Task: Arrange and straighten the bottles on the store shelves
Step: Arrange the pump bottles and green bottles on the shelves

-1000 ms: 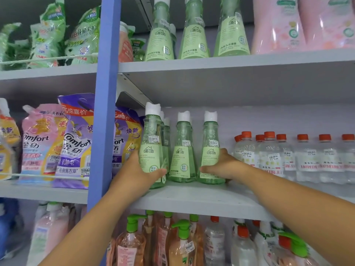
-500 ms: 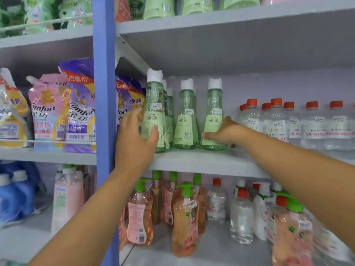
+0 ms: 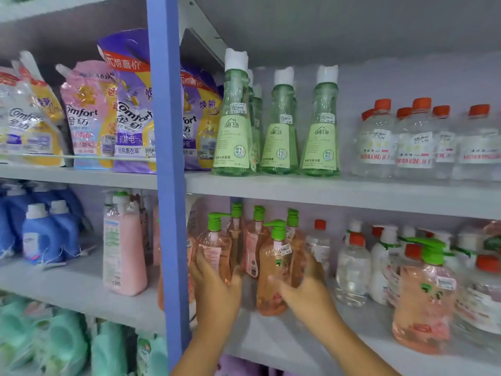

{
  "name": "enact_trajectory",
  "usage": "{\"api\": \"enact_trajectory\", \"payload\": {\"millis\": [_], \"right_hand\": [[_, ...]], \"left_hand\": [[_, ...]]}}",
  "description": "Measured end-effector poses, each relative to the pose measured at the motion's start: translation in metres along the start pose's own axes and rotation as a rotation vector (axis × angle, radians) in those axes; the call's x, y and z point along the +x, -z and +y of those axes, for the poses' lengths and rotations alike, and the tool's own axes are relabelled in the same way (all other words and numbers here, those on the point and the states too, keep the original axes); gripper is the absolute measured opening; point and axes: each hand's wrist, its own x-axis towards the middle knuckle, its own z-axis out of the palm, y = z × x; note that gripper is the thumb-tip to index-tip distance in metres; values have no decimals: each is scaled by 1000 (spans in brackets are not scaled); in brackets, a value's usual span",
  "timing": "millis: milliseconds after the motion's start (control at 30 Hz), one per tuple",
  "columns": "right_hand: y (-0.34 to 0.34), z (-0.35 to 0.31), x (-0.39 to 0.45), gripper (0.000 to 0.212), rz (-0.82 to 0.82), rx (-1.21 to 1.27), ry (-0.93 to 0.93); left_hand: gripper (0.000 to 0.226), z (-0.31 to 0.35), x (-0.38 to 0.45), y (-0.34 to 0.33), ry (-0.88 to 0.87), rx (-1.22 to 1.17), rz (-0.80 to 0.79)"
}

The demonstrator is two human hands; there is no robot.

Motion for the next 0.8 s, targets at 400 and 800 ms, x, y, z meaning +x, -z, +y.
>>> {"api": "enact_trajectory", "payload": {"millis": [400,800], "right_hand": [[0,50,4,70,177,-99,-178],[63,62,-34,113,545,-60,-223]], "left_hand": [[71,-21,38,-31,-4,224,19],[122,32,-40,-95,-226,164,-512]]}}
